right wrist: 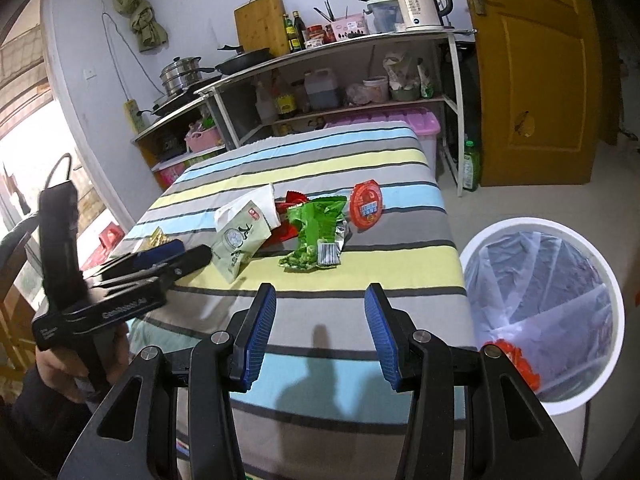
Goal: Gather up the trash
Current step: 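Bring both open tools back over the table toward the remaining wrappers, then grasp the green snack bag with the right tool while the left tool grasps the white noodle packet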
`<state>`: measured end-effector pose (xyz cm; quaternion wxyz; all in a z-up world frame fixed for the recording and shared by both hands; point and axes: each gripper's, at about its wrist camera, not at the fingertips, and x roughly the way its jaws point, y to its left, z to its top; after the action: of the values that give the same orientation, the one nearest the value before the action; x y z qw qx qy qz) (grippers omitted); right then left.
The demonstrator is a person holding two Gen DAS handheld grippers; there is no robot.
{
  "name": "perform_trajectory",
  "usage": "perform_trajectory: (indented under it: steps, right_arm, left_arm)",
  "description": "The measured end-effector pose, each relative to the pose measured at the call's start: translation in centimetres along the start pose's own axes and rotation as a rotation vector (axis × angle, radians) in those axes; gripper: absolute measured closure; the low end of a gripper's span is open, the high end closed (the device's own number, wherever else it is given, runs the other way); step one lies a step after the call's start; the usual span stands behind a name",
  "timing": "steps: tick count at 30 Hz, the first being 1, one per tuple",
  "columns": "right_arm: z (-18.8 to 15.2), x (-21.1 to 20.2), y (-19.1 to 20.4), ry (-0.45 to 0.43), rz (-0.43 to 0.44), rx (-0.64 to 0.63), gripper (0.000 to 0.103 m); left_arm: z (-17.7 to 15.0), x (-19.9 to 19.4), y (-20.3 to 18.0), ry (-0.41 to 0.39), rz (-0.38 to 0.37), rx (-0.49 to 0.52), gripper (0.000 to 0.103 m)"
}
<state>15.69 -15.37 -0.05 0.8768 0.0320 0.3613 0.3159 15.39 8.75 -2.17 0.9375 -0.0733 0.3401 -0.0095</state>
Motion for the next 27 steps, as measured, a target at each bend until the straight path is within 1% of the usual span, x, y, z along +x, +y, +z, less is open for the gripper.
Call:
perform_trajectory:
  steps: [4, 11, 20, 22, 24, 27]
  right_arm:
    - [0.3, 0.9, -0.2, 0.007, 0.003, 0.006, 0.055]
    - [0.7, 1.9, -0.4, 0.016, 0.011, 0.005, 0.055]
    - [1.3, 2.9, -0.5, 0.023, 0.013, 0.008, 0.055]
    - [1.5, 3.2, -0.4, 0.027, 0.014, 0.006, 0.055]
    - [1.6, 3.4, -0.2, 0.030, 0.014, 0.002, 0.055]
    - [1.9, 3.8, 0.0, 0.035, 0.013, -0.003, 0.055]
  left_arm:
    - [0.5, 1.5, -0.1, 0.058, -0.017, 0.017, 0.036]
    - [1.0, 2.8, -0.5, 0.093, 0.017, 0.060, 0.036]
    - [1.1, 4.6, -1.1, 0.184, 0.057, 0.094, 0.036]
    - [1.1, 4.7, -1.0, 0.188, 0.069, 0.097, 0.040]
    - [1.0, 4.6, -1.1, 0.183, 0.083, 0.100, 0.052]
    - [0.9, 4.3, -1.1, 0.174, 0.076, 0.100, 0.061]
